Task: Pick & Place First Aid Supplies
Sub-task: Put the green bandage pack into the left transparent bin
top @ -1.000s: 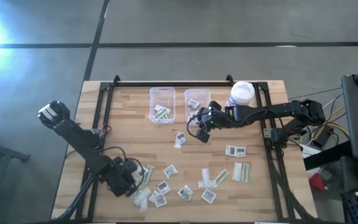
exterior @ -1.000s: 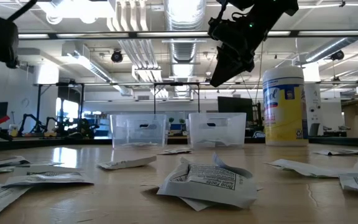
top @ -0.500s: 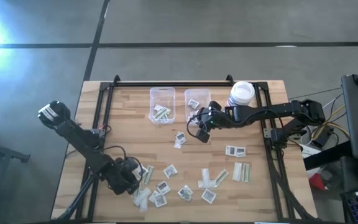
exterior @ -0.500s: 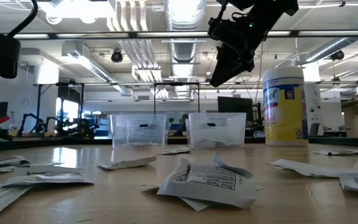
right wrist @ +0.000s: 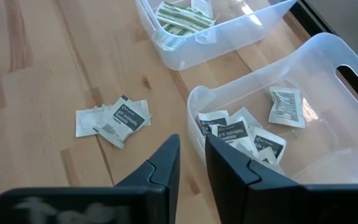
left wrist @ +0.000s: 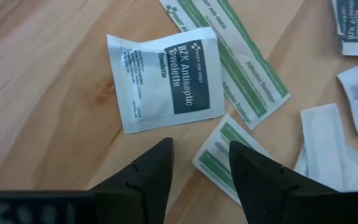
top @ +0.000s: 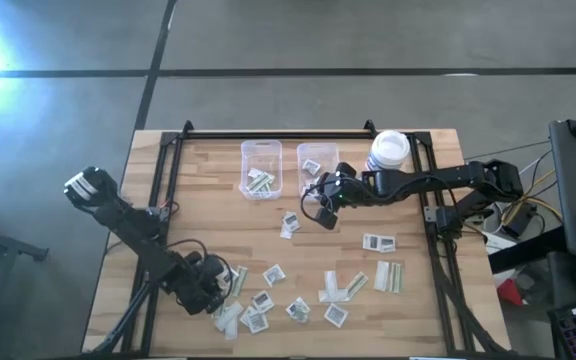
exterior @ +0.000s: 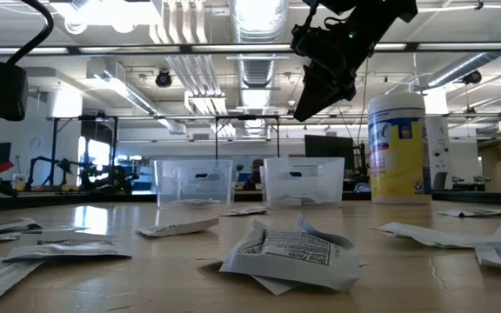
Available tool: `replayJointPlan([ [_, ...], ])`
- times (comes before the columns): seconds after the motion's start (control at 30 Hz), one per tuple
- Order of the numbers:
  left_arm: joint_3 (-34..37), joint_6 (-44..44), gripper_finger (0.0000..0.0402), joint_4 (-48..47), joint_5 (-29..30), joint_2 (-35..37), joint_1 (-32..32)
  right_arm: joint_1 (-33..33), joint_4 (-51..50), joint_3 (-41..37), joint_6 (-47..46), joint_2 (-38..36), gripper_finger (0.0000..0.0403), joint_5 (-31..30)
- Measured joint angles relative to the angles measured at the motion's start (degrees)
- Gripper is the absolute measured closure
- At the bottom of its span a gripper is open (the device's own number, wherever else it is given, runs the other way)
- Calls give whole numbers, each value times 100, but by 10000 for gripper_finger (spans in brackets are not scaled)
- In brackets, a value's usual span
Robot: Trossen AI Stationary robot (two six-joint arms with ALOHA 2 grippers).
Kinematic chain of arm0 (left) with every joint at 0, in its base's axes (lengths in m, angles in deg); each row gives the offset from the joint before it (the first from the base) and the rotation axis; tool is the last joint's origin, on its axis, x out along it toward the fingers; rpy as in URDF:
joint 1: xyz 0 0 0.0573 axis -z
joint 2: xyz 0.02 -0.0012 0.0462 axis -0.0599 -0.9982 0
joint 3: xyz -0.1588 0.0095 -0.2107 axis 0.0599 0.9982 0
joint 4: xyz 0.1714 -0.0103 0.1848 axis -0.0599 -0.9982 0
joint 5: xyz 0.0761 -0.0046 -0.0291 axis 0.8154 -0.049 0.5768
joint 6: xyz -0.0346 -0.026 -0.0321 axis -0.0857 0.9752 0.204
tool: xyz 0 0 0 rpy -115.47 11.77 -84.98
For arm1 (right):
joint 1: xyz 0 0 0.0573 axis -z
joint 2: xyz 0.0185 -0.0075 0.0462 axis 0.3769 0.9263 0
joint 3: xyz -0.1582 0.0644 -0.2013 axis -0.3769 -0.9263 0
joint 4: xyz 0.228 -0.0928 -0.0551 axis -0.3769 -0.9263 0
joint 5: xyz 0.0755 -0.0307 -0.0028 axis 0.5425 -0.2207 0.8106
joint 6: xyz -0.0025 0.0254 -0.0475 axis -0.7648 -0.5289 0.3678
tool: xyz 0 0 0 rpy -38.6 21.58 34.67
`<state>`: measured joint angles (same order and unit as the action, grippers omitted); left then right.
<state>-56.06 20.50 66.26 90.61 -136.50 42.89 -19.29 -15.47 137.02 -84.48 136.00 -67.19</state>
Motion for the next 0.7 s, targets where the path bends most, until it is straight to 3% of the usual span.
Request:
replayJointPlan([
  [0.33, -24, 52, 227, -6, -247, -175, -11, 0, 0, 0, 1, 2, 319, 0],
  [0.7, -22, 21, 227, 24, -356, -378, 26, 0, -2, 0, 0, 2, 336, 0],
])
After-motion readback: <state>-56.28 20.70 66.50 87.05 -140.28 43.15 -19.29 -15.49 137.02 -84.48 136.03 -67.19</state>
